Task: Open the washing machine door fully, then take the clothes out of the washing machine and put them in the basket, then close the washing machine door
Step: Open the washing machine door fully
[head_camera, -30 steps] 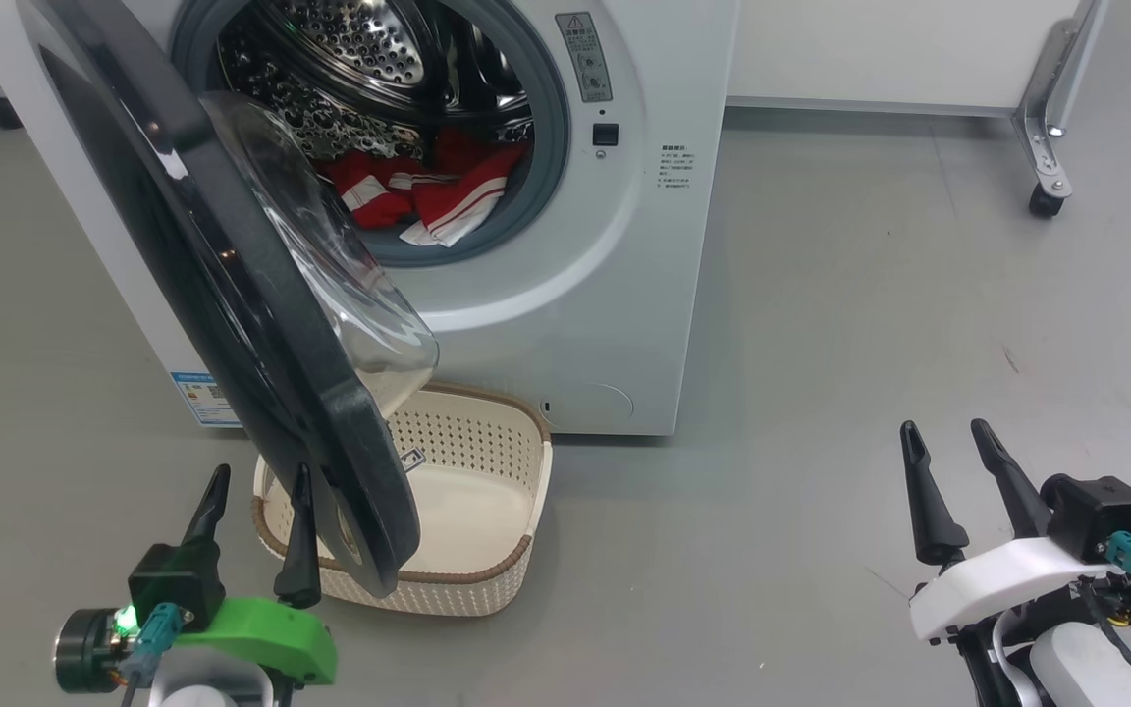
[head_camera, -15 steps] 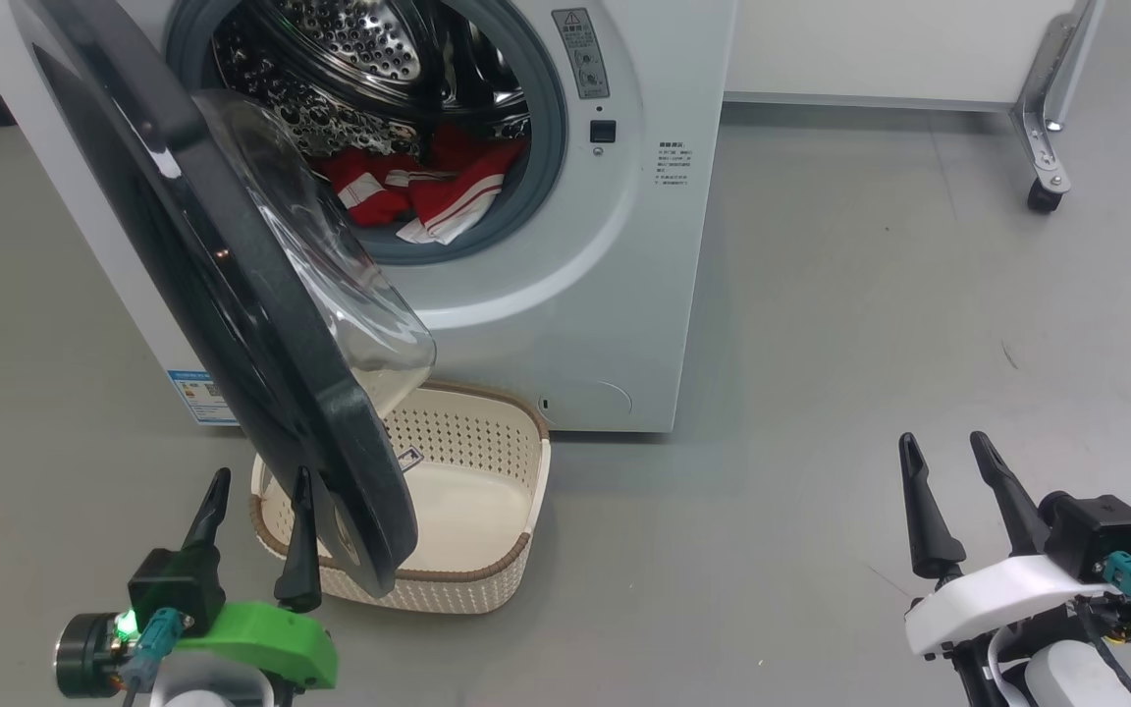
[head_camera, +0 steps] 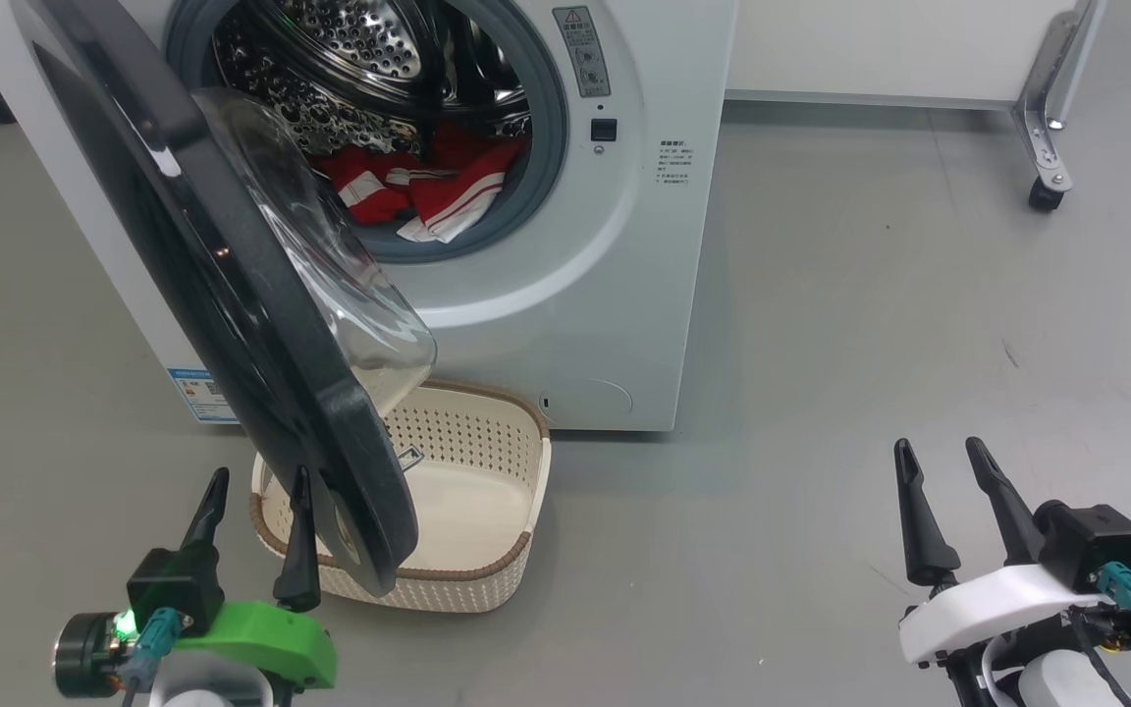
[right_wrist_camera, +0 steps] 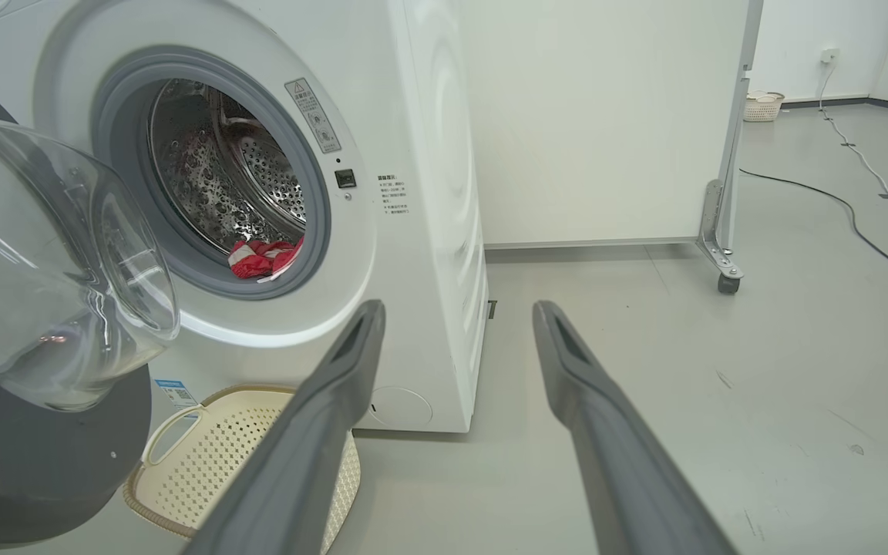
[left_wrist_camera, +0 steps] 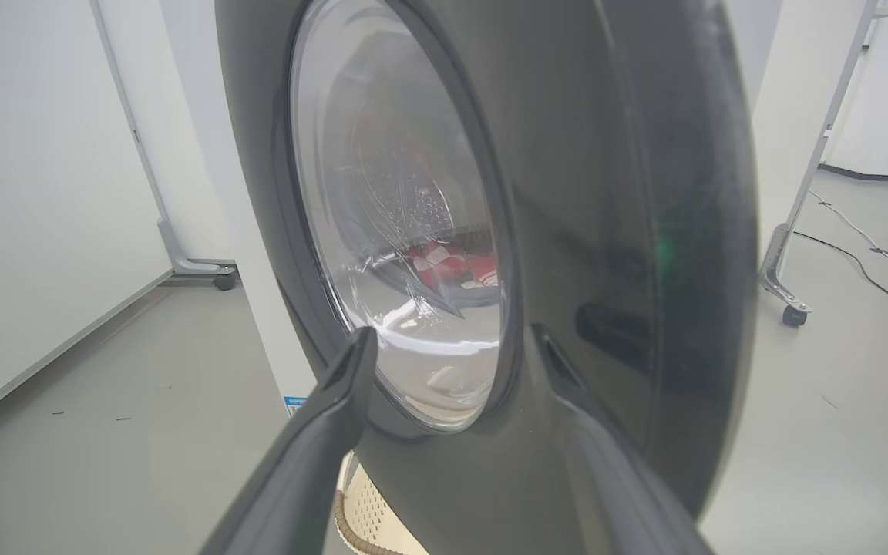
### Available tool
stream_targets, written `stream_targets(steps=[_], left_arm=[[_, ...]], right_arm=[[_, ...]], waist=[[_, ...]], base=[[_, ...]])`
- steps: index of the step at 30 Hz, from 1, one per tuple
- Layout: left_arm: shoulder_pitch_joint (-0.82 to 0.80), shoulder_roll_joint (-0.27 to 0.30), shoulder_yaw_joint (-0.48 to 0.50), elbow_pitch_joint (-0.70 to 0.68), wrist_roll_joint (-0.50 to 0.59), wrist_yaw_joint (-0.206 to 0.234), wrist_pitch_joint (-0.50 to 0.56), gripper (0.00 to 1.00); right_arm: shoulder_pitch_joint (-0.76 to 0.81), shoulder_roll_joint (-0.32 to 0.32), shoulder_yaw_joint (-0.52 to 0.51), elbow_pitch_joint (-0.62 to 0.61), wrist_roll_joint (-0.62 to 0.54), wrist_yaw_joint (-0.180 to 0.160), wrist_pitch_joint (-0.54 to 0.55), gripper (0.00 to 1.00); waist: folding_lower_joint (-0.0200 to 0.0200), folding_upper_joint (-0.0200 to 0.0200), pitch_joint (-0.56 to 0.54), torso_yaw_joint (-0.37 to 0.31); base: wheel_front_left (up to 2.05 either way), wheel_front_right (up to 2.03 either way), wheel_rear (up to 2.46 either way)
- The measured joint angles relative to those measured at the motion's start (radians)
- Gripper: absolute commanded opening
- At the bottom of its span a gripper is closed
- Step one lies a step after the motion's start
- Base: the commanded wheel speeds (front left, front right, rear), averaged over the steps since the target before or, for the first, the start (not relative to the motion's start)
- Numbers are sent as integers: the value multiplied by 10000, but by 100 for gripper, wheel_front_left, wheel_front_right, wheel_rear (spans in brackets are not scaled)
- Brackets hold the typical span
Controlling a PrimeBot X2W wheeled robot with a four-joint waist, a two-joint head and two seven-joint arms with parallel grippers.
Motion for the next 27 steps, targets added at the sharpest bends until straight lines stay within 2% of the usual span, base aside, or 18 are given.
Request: stream_targets(steps=[24,25,26,27], left_arm=[[4,-48,111,2,25,-42,0,100],[4,-54,115,10,23,-77,0,62],[5,-63,121,17,19,-88,0,0],[7,-77,138,25,-2,-88,0,0]], right_arm=[[239,161,-151,-105,-240,0,0,100],[243,163,-151,-105,-244,0,0,100],[252,163,-155,-107,-251,0,0,100],[269,167,-163,-109,-253,0,0,100]], waist=[[0,0,5,30],[0,0,6,31],[0,0,7,32],[0,0,8,32]], base=[[0,0,0],[0,0,0],[0,0,0],[0,0,0]])
